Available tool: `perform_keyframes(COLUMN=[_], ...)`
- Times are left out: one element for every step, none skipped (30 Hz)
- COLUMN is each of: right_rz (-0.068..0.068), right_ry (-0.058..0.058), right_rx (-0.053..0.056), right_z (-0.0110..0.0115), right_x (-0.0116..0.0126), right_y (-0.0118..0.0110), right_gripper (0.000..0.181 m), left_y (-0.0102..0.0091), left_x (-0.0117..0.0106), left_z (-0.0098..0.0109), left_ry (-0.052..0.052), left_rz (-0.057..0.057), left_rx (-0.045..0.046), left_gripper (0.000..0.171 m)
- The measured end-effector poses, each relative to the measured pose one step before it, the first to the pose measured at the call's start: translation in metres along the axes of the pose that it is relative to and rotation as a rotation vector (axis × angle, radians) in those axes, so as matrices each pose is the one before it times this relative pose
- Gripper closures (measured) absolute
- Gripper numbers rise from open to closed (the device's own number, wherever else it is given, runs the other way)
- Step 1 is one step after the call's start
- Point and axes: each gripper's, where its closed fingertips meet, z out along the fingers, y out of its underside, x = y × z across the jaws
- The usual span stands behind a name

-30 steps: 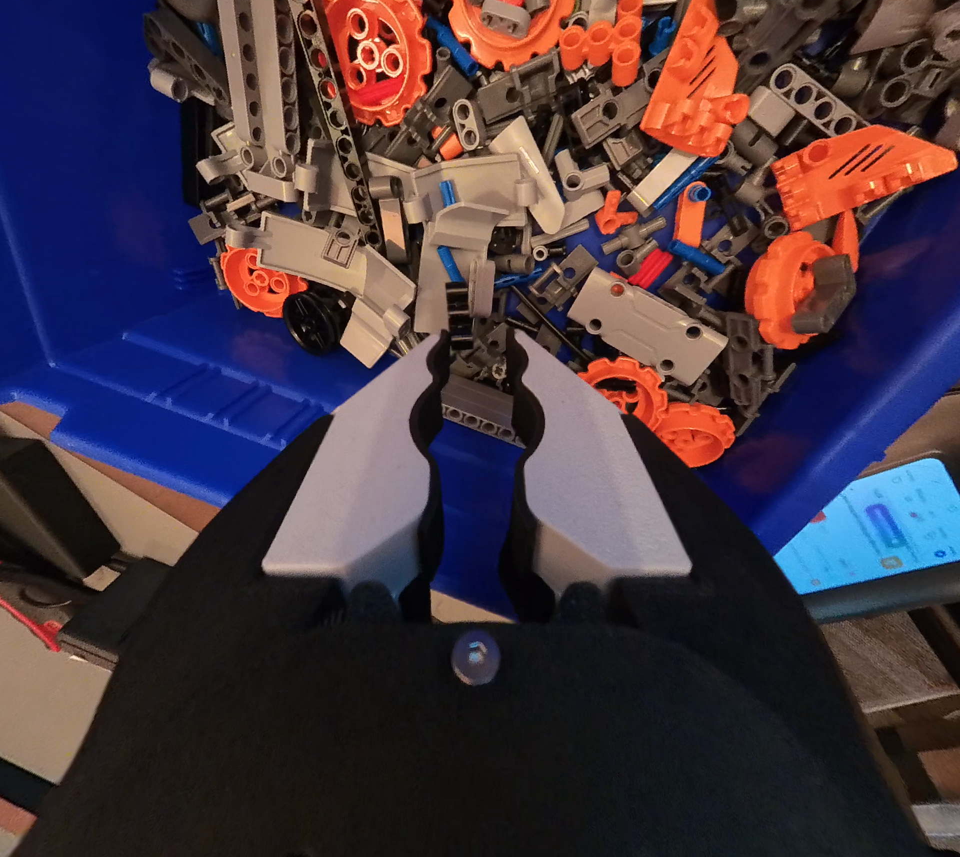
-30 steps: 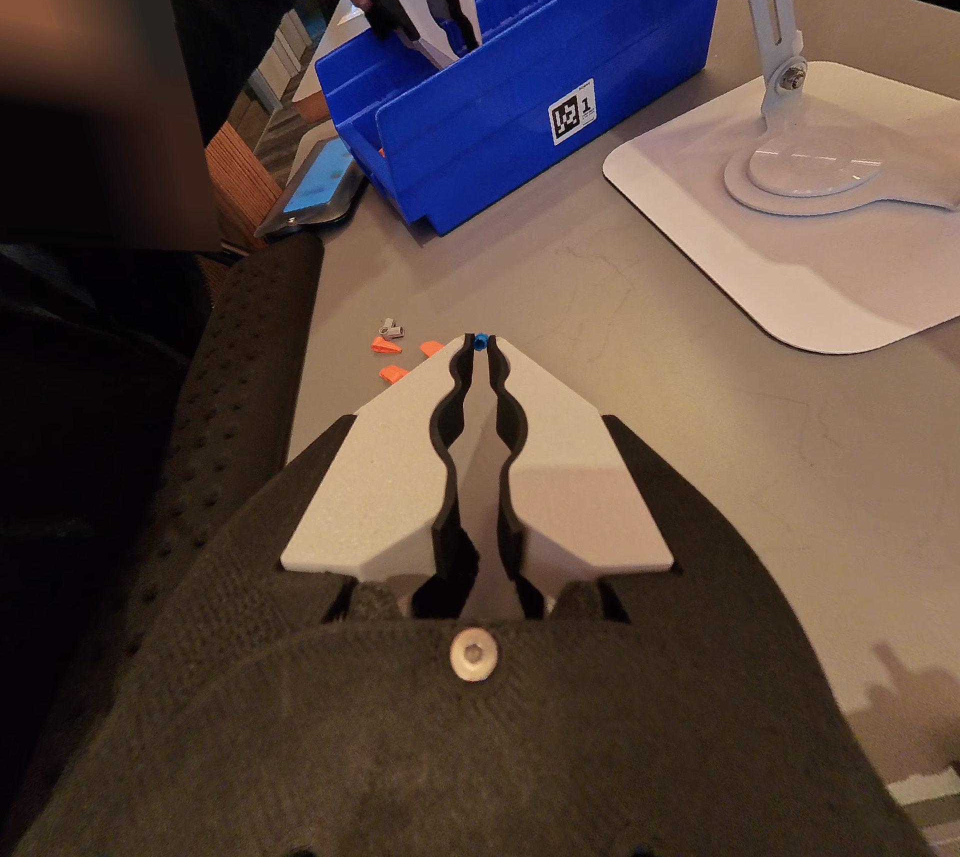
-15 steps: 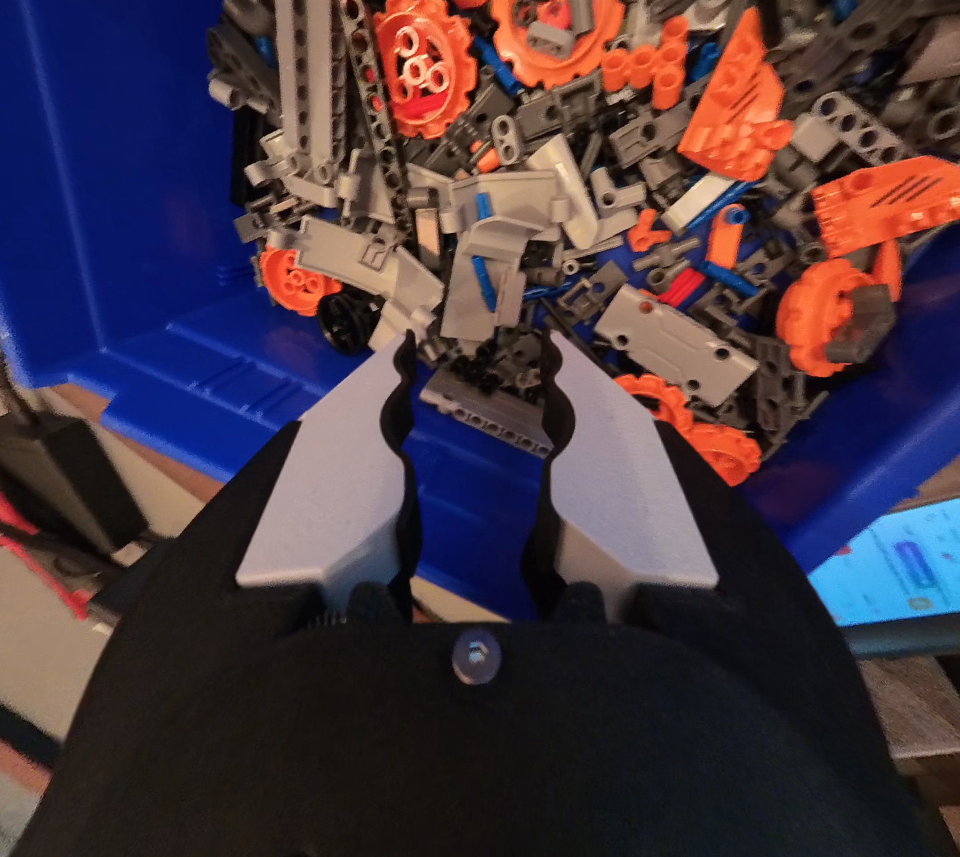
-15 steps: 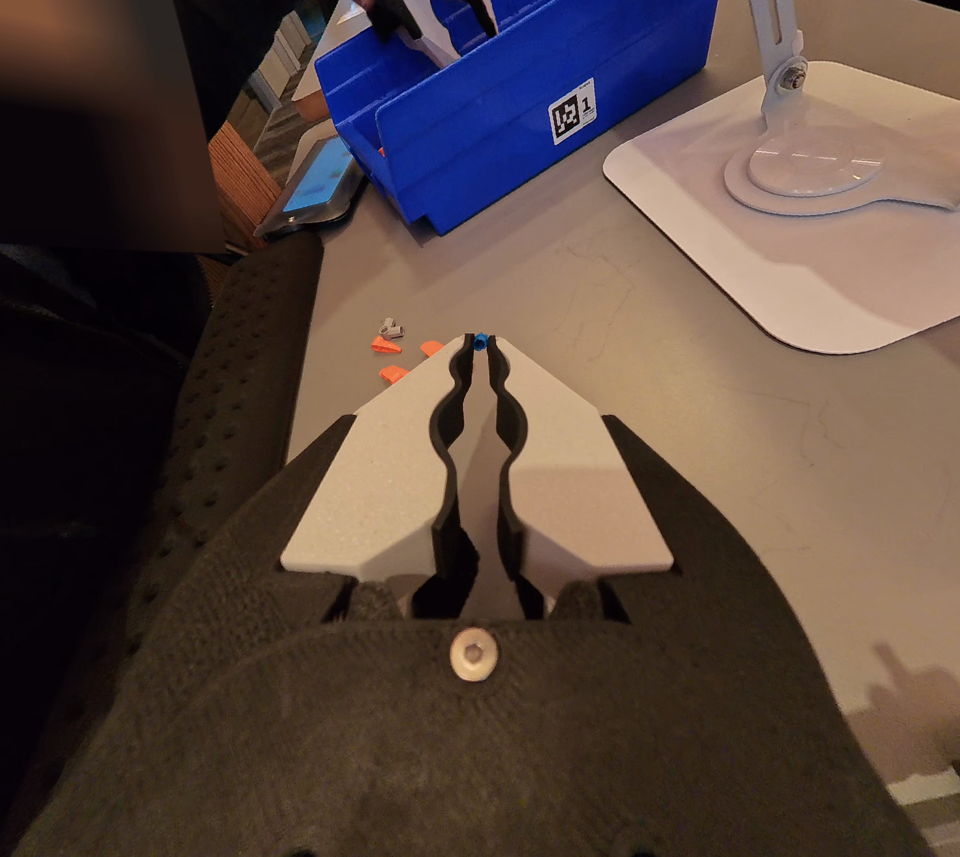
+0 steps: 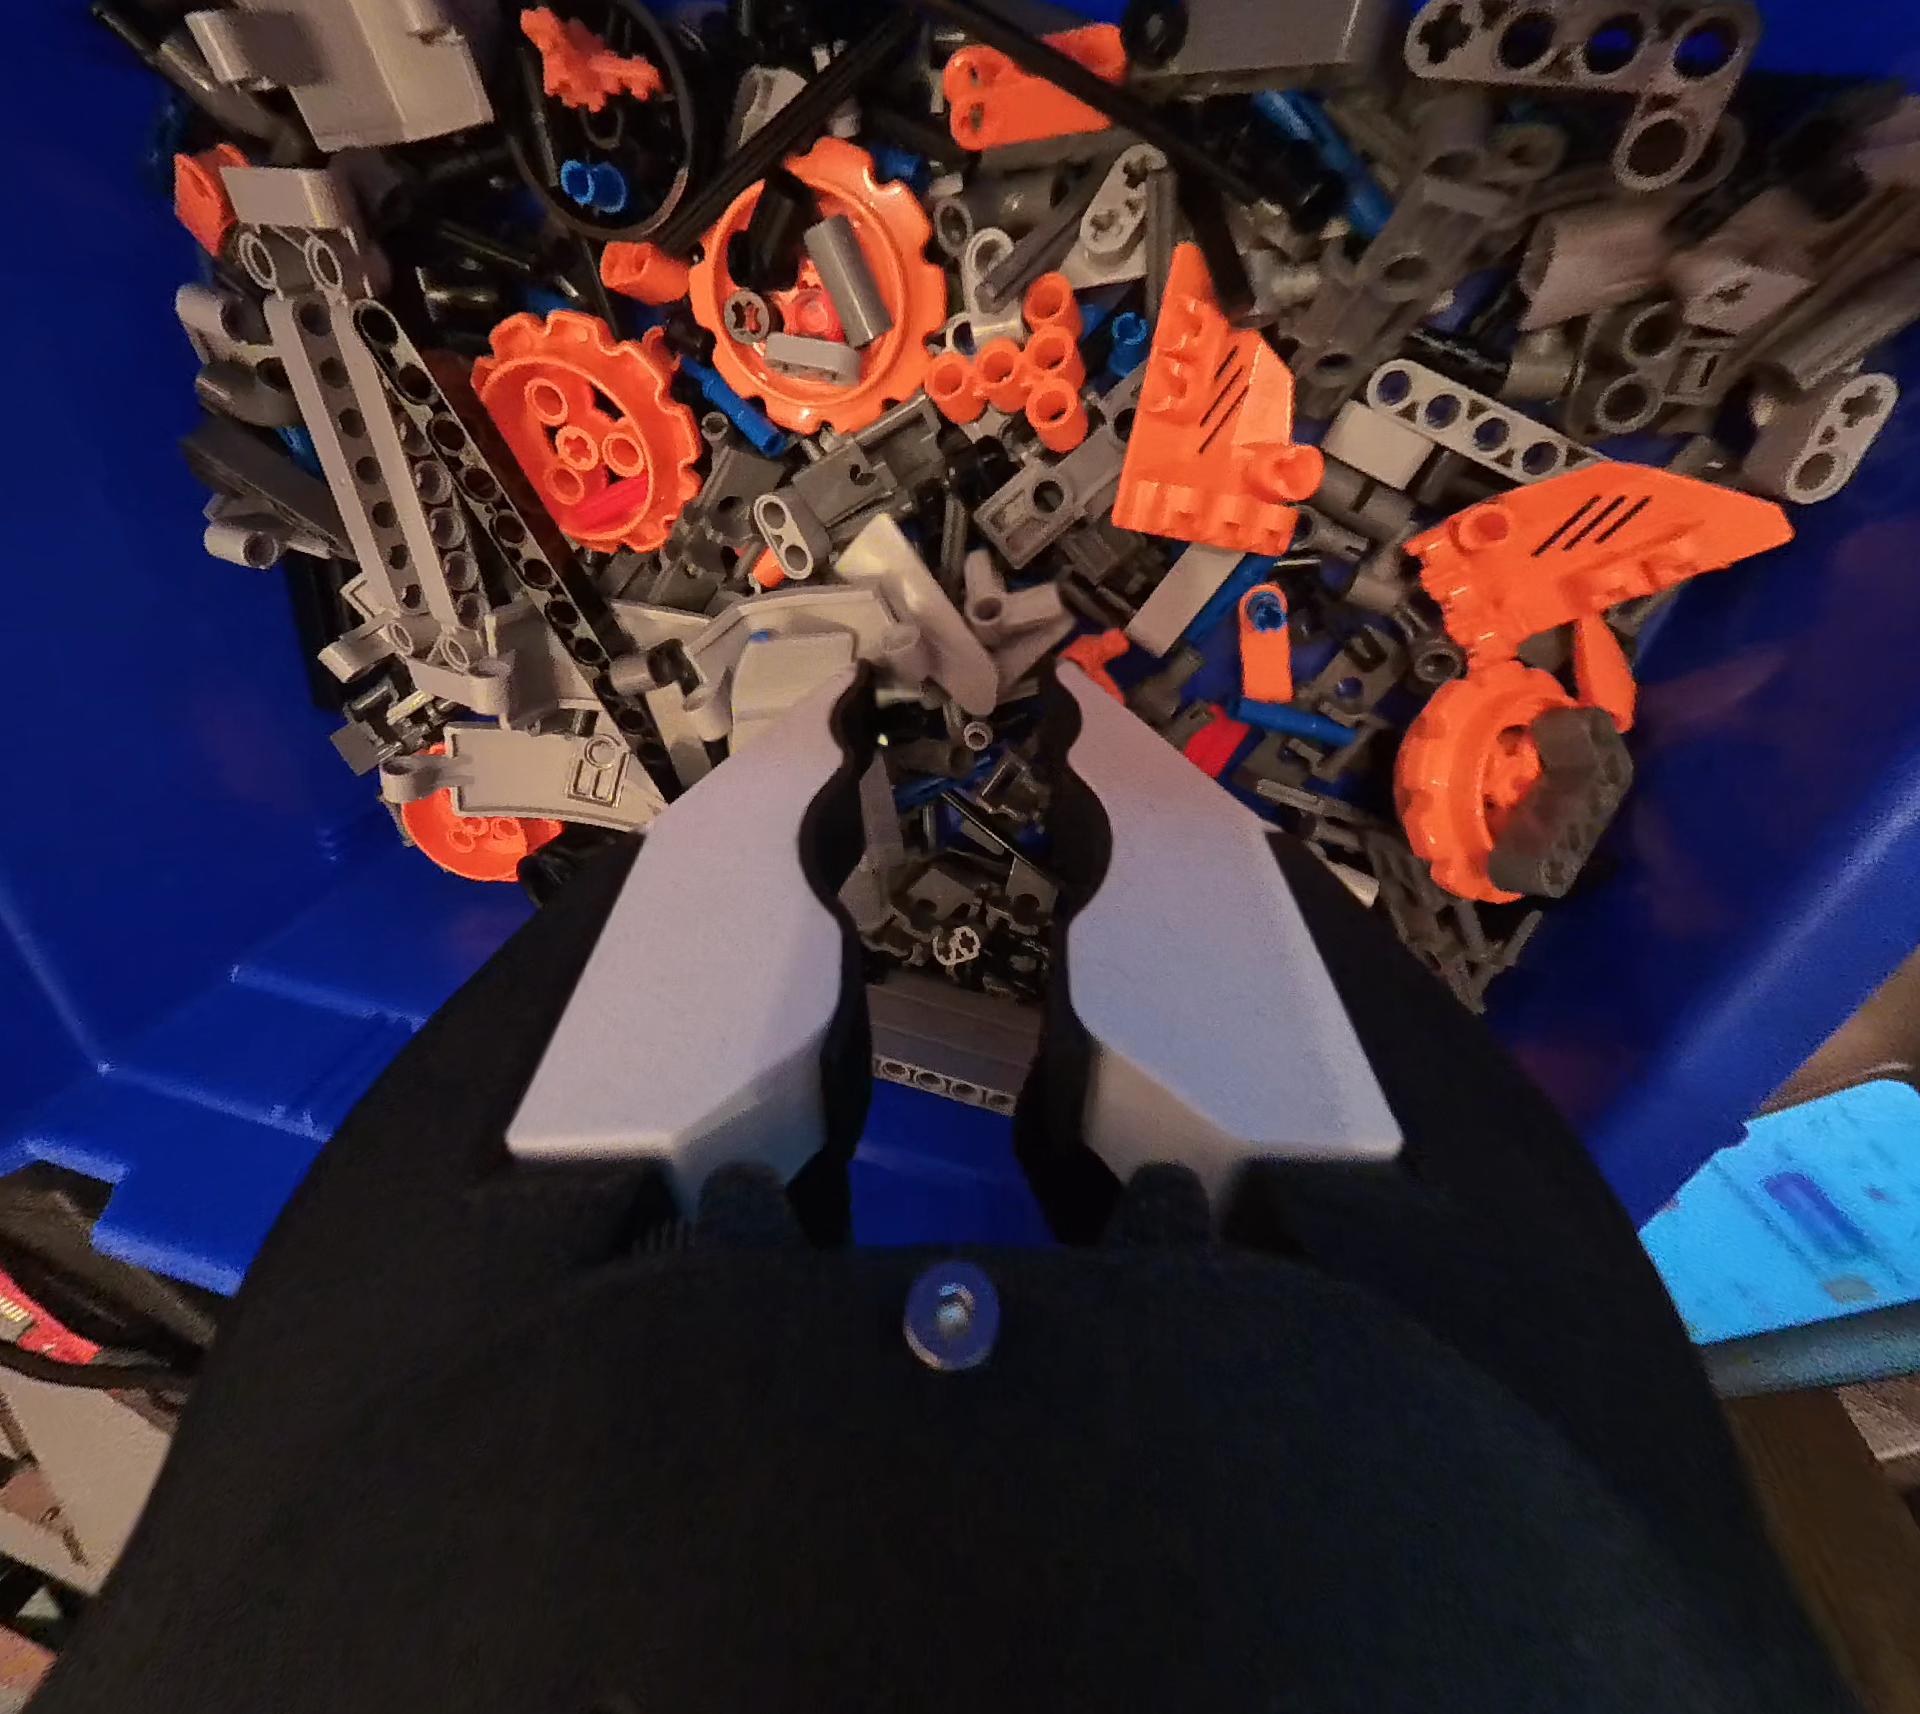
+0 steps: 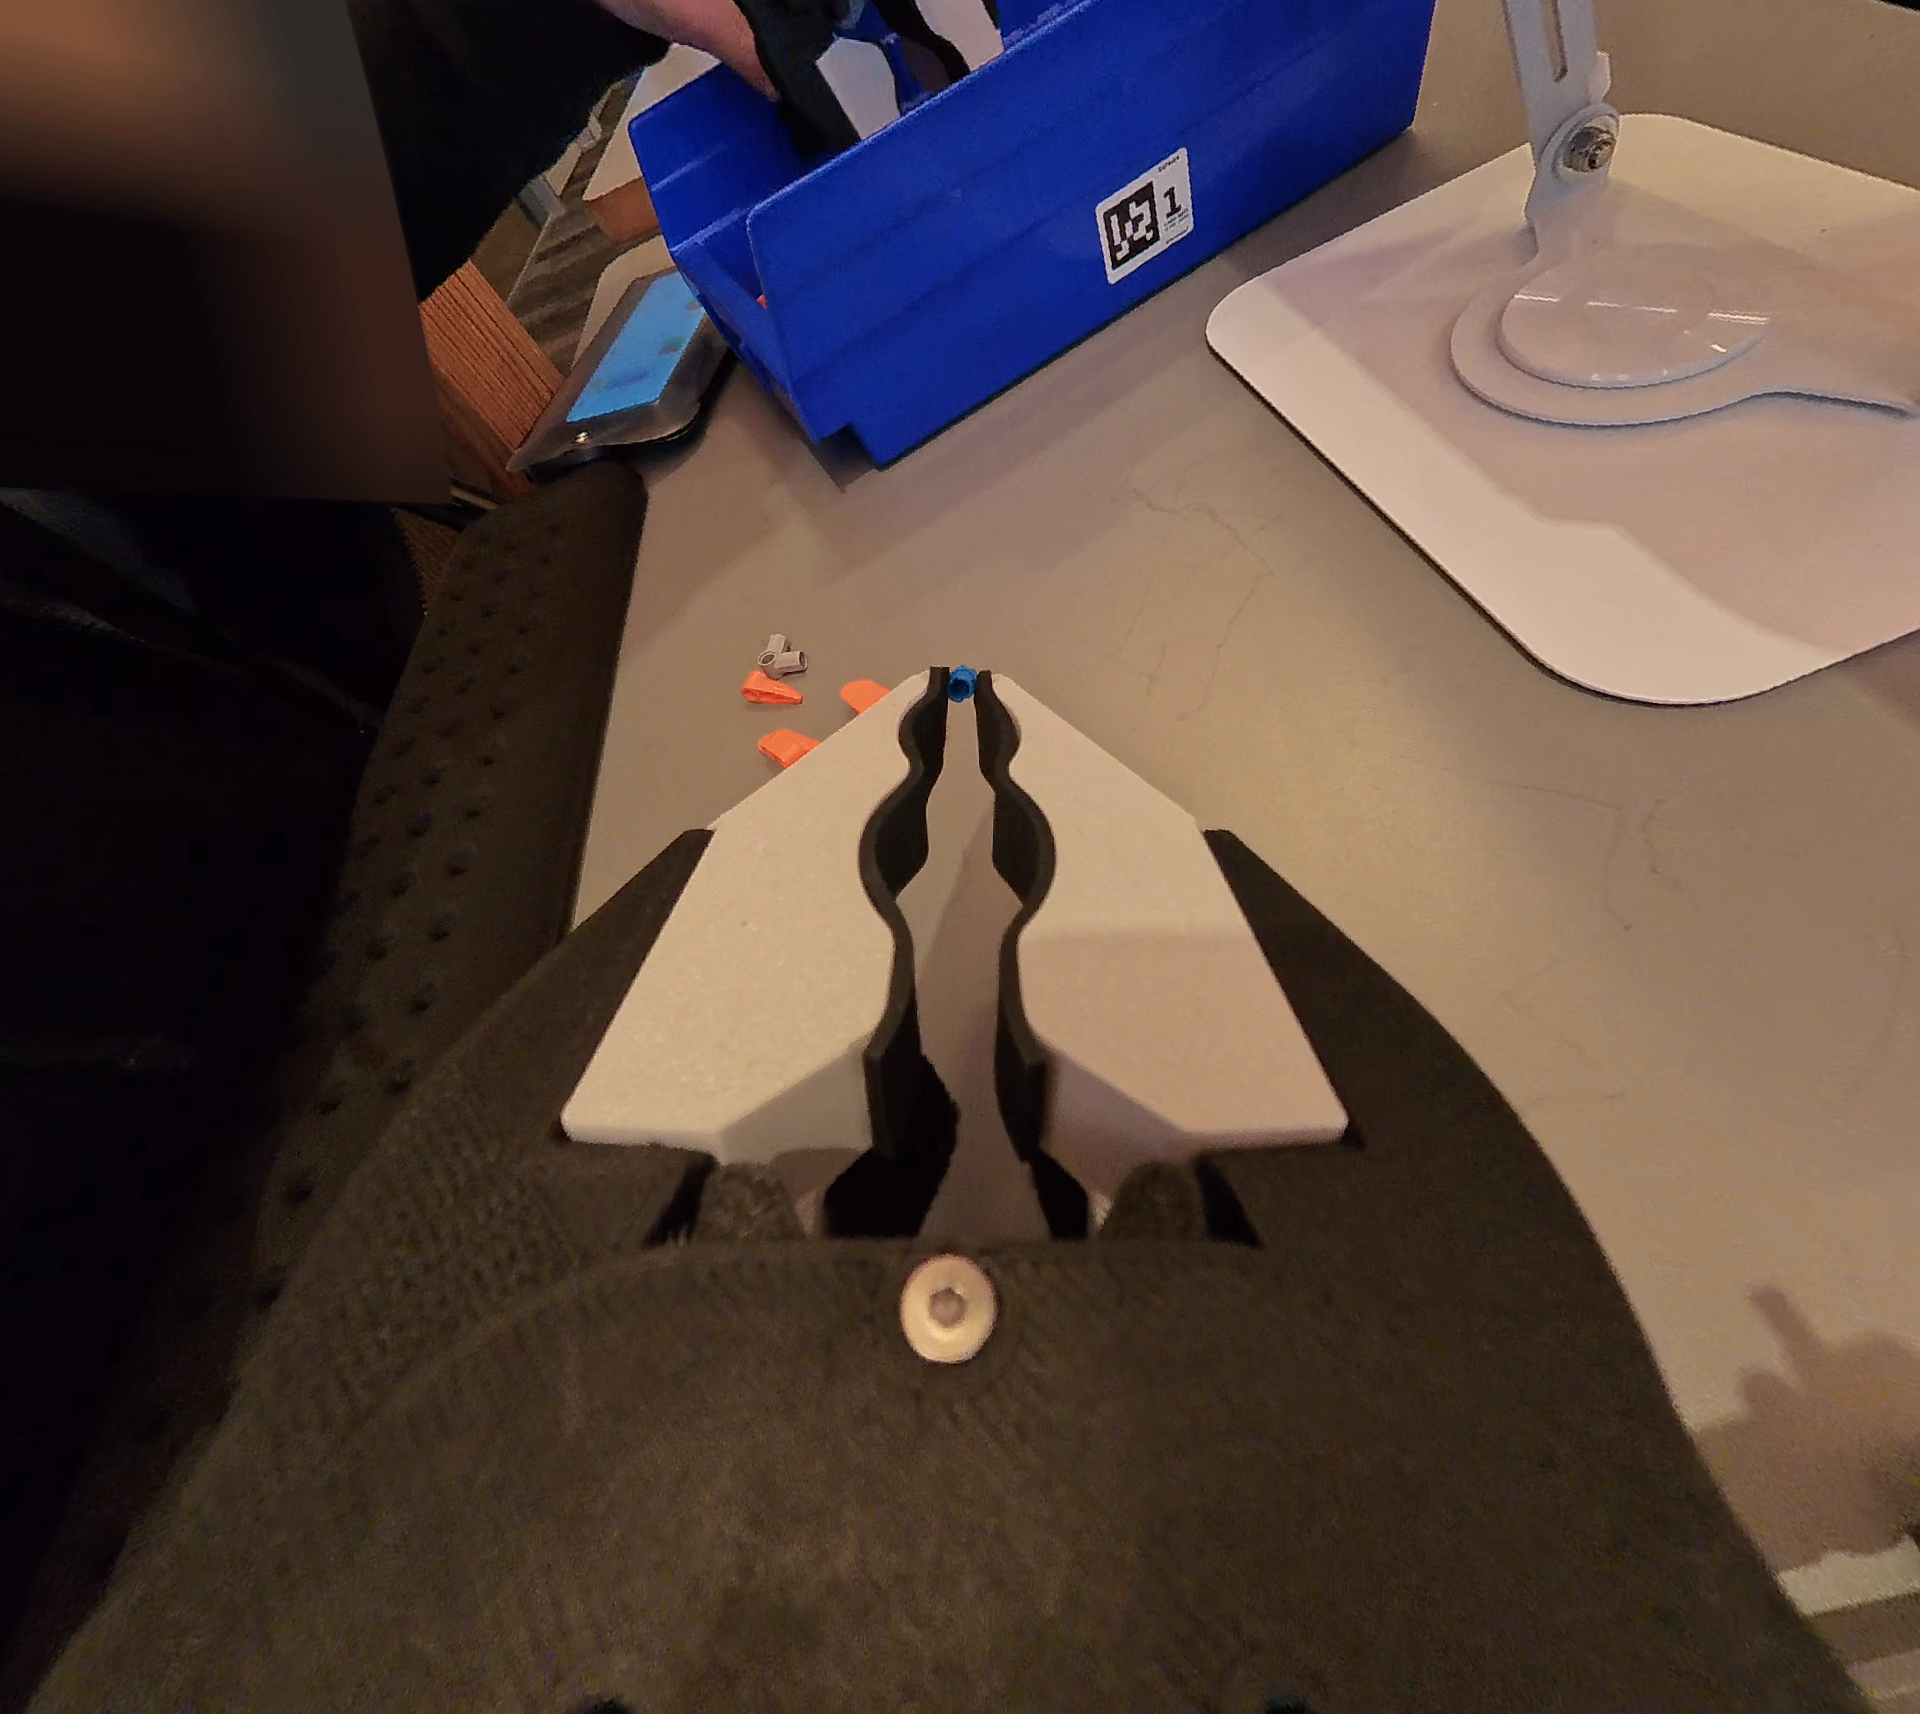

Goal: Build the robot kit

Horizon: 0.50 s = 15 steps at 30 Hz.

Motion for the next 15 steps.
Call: perform_keyframes(right_rz=[0.0004,0.0003,0.0005,0.0001,-0.0003,-0.0007,-0.0005,0.0,-0.0003,-0.0004,0.0001,0.0,-0.0001,0.0001,0.0001], right_ry=[-0.0007,-0.0004,-0.0002,-0.0005,-0.0004,0.0005,0.0003,-0.0001,0.0001,0.0003,-0.0002,0.0001,0.0002,-0.0002,0.0], right_rx=[0.0012,0.0005,-0.0004,0.0005,0.0006,-0.0005,-0.0001,0.0005,-0.0003,-0.0005,0.0001,-0.0003,-0.0006,0.0005,0.0002], right_z=[-0.00006,-0.00005,0.00006,0.00004,-0.00006,-0.00005,-0.00002,0.0,-0.00002,0.00008,0.00001,0.00007,0.00002,-0.00011,0.00005], right_x=[-0.00007,0.00005,-0.00004,-0.00008,-0.00017,-0.00001,-0.00006,-0.00006,0.00004,-0.00002,-0.00004,0.00002,-0.00002,0.00001,0.00003], right_y=[-0.00024,0.00003,0.00002,-0.00008,-0.00011,0.00001,-0.00005,-0.00015,0.00004,0.00006,-0.00001,0.0,0.00019,-0.00015,0.00006], right_gripper=[0.178,0.178,0.178,0.178,0.178,0.178,0.178,0.178,0.178,0.178,0.178,0.178,0.178,0.178,0.178], left_y=[-0.00176,-0.00069,-0.0003,-0.00028,-0.00096,0.00044,0.00199,0.00208,0.00158,0.00181,0.00284,0.00259,0.00133,0.00102,0.00155], left_x=[-0.00052,-0.00069,-0.00026,-0.00006,-0.00104,-0.00315,-0.00451,-0.00279,-0.00345,-0.00486,-0.00553,-0.00565,-0.00551,-0.00517,-0.00573], left_z=[-0.0002,-0.00018,-0.00032,-0.00117,-0.00202,-0.00211,-0.00165,-0.0011,-0.00045,-0.00003,0.00043,0.00054,0.00008,-0.00023,-0.00008], left_ry=[-0.0025,-0.0015,-0.0002,0.0007,-0.0019,-0.0099,-0.014,-0.0012,-0.0043,-0.0111,-0.0104,-0.0105,-0.0109,-0.01,-0.0156], left_rz=[0.0014,-0.0029,0.001,0.0063,0.0012,-0.0059,-0.0065,-0.0072,-0.006,-0.0112,-0.0189,-0.0162,-0.0133,-0.0135,-0.0114], left_rx=[0.00797,0.002,0.00043,0.00377,0.00918,0.00222,-0.00516,-0.00402,0.00026,-0.00127,-0.00744,-0.00455,0.00303,0.0049,-0.00131], left_gripper=[0.146,0.148,0.149,0.153,0.158,0.163,0.166,0.166,0.166,0.166,0.166,0.166,0.166,0.166,0.166])
